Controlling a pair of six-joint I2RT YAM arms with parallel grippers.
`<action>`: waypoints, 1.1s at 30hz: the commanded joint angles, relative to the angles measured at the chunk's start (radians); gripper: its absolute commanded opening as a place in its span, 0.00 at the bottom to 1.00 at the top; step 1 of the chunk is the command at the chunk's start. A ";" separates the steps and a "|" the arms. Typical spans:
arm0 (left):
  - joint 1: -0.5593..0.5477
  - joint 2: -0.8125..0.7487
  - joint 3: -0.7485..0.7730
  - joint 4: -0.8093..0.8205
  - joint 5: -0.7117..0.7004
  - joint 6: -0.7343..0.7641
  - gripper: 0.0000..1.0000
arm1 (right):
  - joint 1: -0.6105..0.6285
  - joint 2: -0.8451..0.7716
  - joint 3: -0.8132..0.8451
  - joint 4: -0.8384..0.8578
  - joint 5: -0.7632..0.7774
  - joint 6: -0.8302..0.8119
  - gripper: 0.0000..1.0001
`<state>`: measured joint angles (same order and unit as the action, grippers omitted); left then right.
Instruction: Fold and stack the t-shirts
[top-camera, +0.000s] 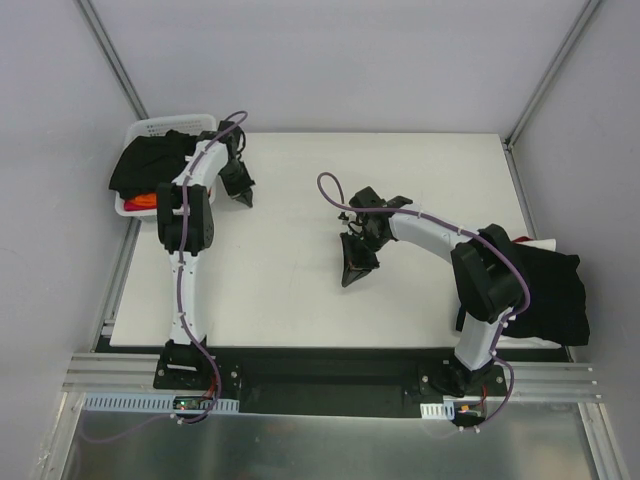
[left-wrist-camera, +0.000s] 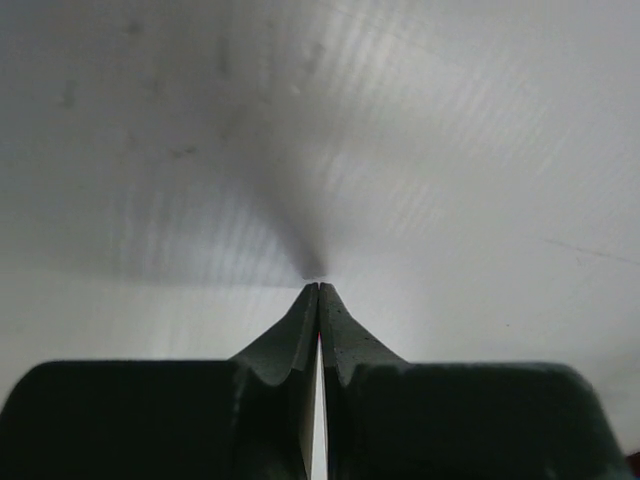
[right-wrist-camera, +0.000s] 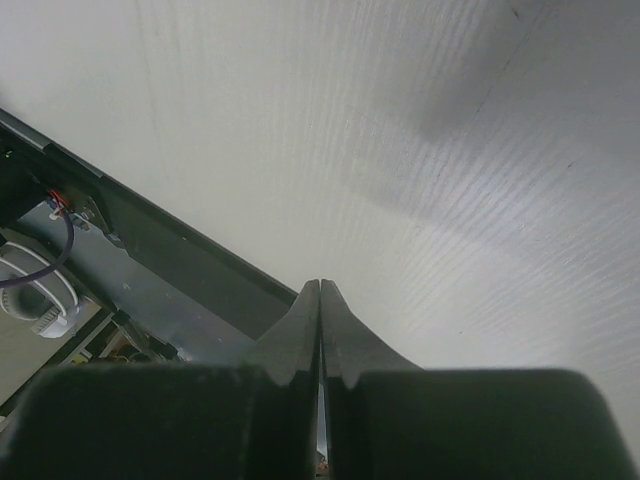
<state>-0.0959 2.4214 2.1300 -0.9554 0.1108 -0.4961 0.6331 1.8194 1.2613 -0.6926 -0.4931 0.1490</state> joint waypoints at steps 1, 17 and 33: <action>0.145 0.018 0.050 -0.094 -0.062 -0.006 0.00 | 0.002 -0.037 0.015 -0.031 0.004 0.000 0.01; 0.164 -0.105 0.046 -0.117 -0.019 0.082 0.19 | 0.005 -0.014 0.047 -0.027 -0.007 -0.005 0.01; 0.137 -0.485 -0.025 -0.180 -0.141 0.086 0.99 | 0.014 0.050 0.113 0.010 -0.041 0.009 0.01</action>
<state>0.0105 2.1208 2.1109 -1.0985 0.0814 -0.4339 0.6365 1.8496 1.3373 -0.6956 -0.5037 0.1486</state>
